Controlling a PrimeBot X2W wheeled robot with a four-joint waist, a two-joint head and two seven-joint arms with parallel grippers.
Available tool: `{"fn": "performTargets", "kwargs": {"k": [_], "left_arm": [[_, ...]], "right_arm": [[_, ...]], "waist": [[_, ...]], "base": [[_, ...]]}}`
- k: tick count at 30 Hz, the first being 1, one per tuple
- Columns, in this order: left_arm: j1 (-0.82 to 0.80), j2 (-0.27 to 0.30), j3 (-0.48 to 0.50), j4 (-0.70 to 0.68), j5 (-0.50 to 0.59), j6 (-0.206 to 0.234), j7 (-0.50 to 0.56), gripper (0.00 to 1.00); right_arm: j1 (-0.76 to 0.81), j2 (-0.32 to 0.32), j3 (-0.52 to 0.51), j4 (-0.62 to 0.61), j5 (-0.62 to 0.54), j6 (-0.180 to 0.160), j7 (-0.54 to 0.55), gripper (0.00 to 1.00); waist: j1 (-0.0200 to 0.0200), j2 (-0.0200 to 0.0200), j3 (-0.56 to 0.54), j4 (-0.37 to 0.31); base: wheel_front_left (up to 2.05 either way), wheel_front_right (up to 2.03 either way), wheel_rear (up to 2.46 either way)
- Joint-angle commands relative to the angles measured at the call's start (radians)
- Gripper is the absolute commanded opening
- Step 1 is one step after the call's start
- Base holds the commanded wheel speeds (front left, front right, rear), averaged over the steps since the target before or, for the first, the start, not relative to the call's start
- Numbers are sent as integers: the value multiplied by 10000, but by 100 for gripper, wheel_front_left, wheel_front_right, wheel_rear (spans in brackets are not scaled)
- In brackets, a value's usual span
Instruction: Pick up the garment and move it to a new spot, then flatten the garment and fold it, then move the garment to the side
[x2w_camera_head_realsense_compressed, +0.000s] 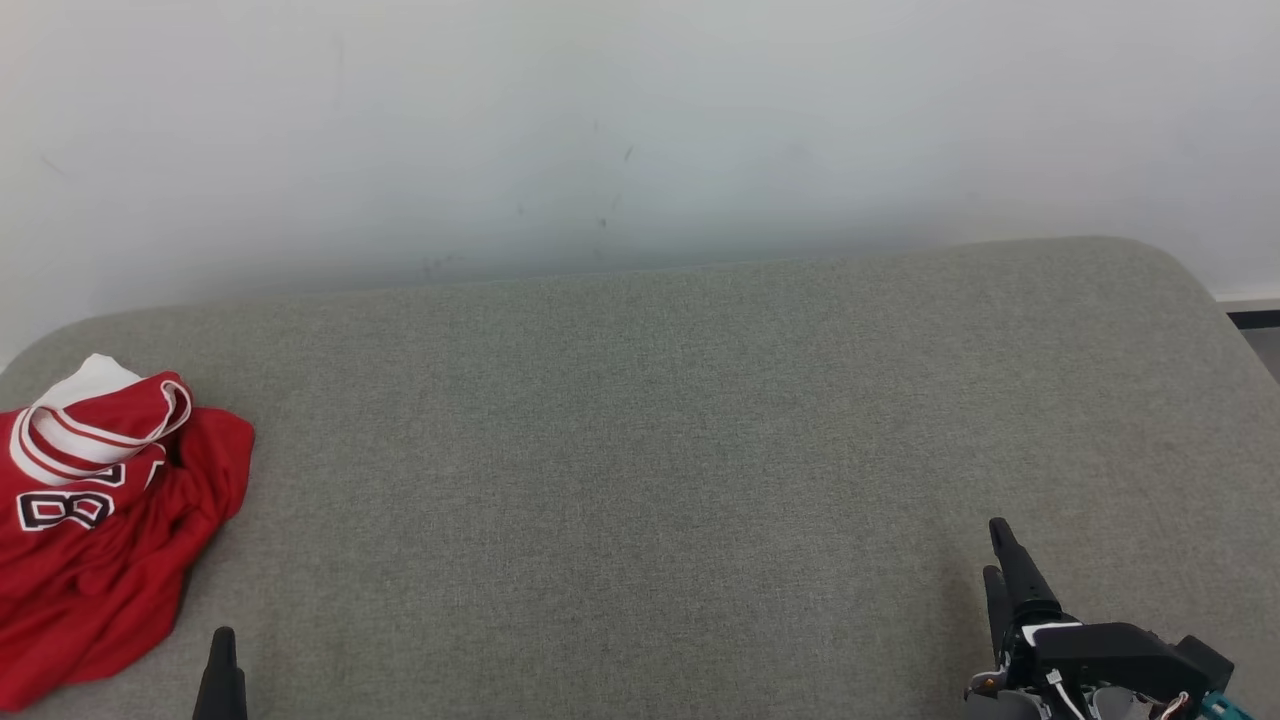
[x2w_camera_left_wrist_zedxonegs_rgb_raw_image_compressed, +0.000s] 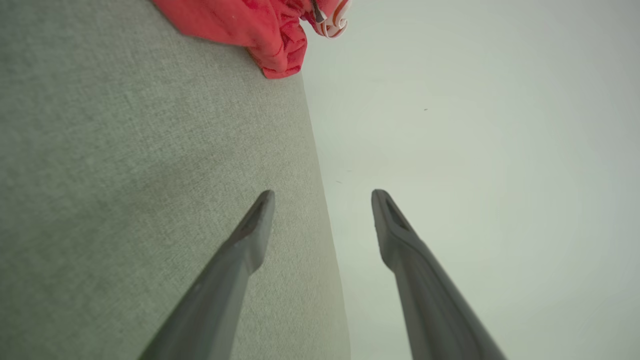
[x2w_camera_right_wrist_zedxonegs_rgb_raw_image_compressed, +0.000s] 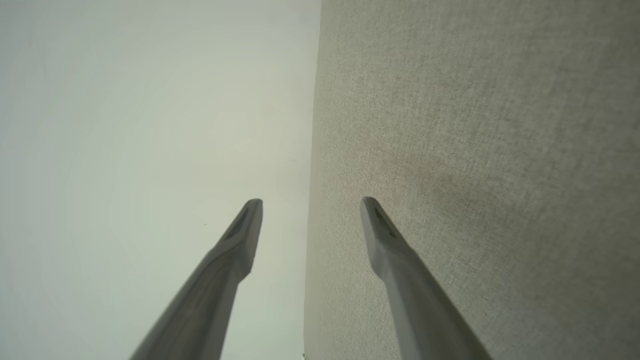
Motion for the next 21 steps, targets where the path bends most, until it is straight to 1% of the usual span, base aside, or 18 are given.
{"fn": "performTargets", "kwargs": {"k": [1, 9, 10, 11, 16, 17, 21], "left_arm": [[-11, 101, 2, -211, 510, -2, -118, 100], [79, -46, -73, -499, 2504, -3, -446, 100], [100, -58, -139, -624, 2996, -3, -521, 100], [114, -61, -179, -678, 3247, -3, -561, 100], [187, -48, -390, -971, 4554, -3, -746, 100], [187, -48, -390, -971, 4554, -3, -746, 100], [256, -90, -418, -1240, 5508, -4, -890, 100]], "right_arm": [[-109, -138, 87, -200, -510, 1, -103, 100], [34, -195, 509, -516, -2706, 2, -412, 100], [59, -195, 570, -643, -3280, 2, -486, 100], [74, -189, 613, -717, -3555, 2, -523, 100], [167, -229, 840, -1018, -4845, 2, -698, 100], [167, -229, 840, -1018, -4845, 2, -698, 100], [235, -258, 1013, -1299, -5851, 2, -837, 100]], "waist": [[0, 0, -13, -5], [0, 0, -71, -17], [0, 0, -81, -20], [0, 0, -87, -20], [0, 0, -116, -18], [0, 0, -116, -18], [0, 0, -147, -11]], "base": [[0, 0, 0], [0, 0, 0], [0, 0, 0], [0, 0, 0], [0, 0, 0], [0, 0, 0], [0, 0, 0]]}}
